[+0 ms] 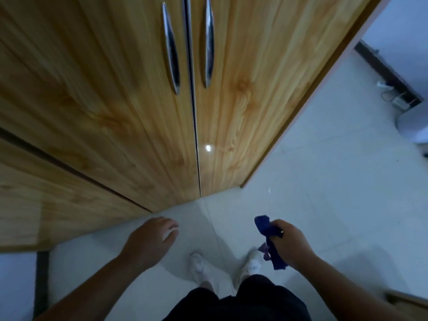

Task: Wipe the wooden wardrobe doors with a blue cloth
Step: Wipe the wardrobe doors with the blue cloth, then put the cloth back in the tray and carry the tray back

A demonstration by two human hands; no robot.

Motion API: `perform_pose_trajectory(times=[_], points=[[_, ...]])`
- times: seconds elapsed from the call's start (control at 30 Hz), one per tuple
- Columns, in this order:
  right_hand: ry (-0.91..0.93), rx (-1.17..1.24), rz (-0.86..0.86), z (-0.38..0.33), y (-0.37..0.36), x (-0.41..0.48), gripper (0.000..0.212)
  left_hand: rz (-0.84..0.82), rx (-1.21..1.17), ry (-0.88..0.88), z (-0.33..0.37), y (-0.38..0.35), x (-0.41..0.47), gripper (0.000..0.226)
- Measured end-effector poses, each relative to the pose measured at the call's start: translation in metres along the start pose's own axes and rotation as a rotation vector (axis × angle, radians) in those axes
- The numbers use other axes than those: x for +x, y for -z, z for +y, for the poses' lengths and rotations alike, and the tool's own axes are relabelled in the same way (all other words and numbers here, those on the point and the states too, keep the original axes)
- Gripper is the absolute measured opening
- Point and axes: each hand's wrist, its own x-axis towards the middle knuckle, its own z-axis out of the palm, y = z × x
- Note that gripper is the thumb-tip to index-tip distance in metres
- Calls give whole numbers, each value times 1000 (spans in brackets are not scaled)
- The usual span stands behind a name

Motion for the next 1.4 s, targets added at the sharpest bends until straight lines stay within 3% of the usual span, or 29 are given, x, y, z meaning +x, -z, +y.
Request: perform_pose_trajectory(times=[0.1,0.23,0.37,0.57,0.83,1.13,1.4], points=[[-69,-137,-43,46,11,-6,26,-188,96,-25,6,-28,-4,31],[-158,-188,21,104,41,-13,23,-249,42,19,31,-55,0,27],[-287,38,37,165,75,-31,27,-338,78,10,71,-78,16,22],[-343,132,151,256,124,-61,26,-468,370,-303,167,-111,59,30],[-423,461,252,355,184,-92,23,-587,350,-363,304,-163,113,28],[-378,491,417,332,310,-52,27,-628,388,-263,360,-182,174,7],[-411,562,600,316,409,16,24,-642,320,-291,456,-218,295,18]])
